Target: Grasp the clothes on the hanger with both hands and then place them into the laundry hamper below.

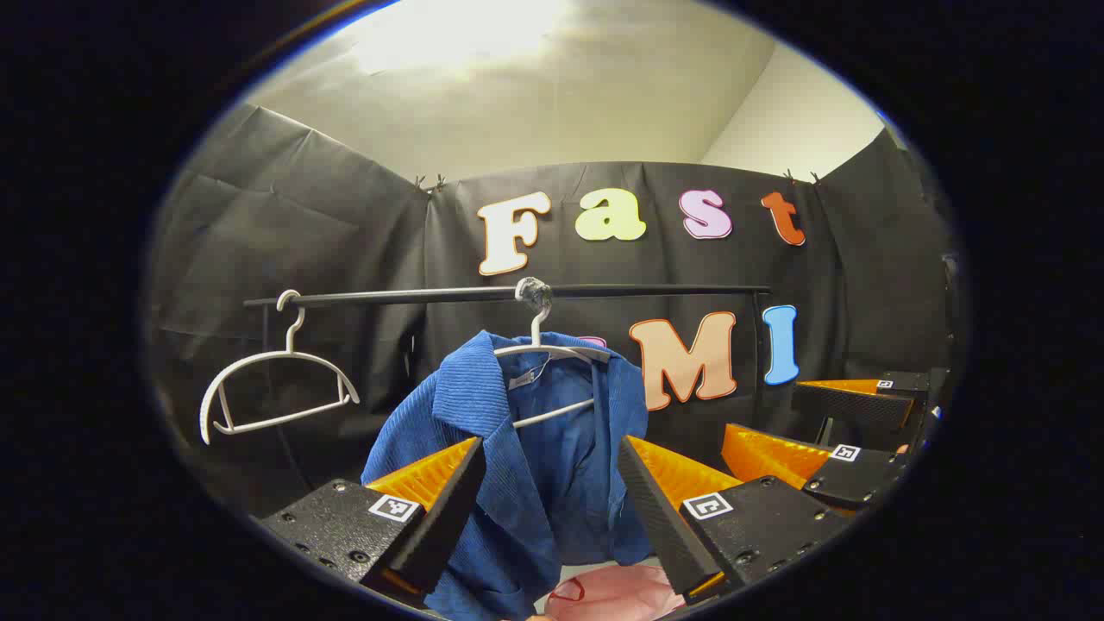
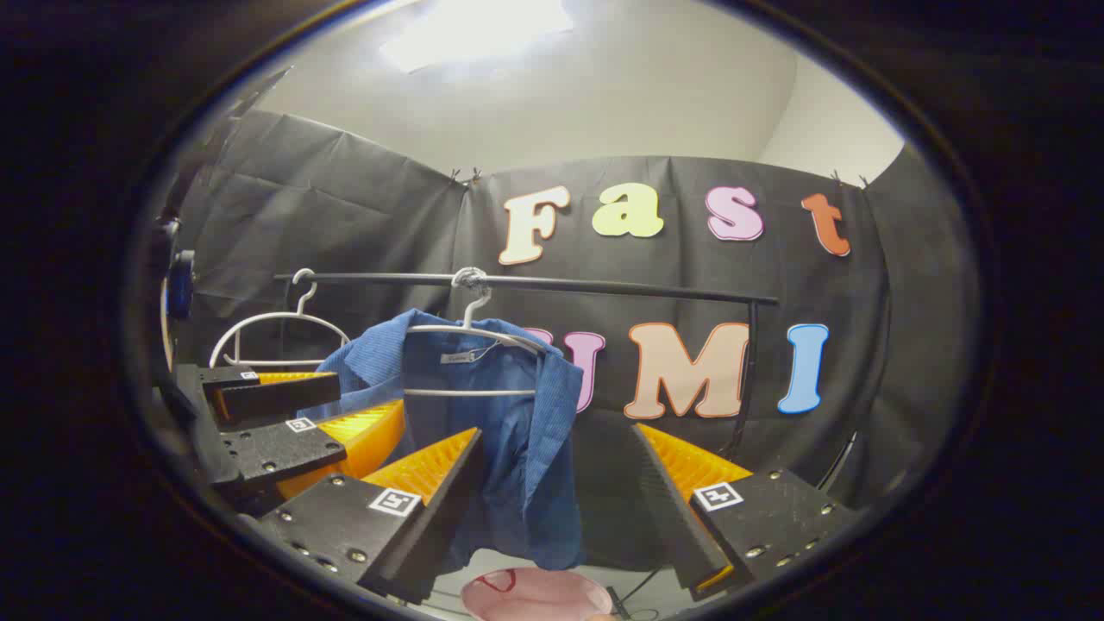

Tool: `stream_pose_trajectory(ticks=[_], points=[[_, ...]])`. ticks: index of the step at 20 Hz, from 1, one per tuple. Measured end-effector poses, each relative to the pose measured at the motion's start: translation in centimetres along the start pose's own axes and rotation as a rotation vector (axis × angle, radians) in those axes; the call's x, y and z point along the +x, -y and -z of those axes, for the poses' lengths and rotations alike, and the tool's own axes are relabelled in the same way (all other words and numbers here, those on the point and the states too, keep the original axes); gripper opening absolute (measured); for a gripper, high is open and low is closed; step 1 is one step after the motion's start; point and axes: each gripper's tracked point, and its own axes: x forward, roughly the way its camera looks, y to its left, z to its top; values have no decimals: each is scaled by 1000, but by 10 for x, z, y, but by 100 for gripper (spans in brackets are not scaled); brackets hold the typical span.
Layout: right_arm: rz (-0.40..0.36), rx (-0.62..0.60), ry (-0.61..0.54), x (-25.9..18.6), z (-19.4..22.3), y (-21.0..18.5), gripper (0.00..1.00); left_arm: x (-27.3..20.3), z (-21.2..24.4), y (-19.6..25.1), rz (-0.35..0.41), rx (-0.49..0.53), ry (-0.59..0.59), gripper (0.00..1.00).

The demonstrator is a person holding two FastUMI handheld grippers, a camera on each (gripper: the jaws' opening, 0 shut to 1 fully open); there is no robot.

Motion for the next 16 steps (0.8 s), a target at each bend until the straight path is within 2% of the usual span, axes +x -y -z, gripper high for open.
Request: stream_pose_trajectory(ticks=[2,3,6,8,9,16], points=[[-1,-3,0,0,0,0,96,0,1,-3,-14,8,-1,94],[-4,-3,0,0,1,-1,99,0,1,-4,-19,10,0,94],[-10,2,-3,2,1,0,96,1,2,-6,-37,6,-7,94],[-13,3,-3,3,1,0,96,1,5,-7,-49,6,-9,94],[-12,3,-3,3,2,1,99,2,6,-8,-55,9,-12,94],[-6,-9,-6,2,2,10,99,8,10,-10,-92,24,-14,94]])
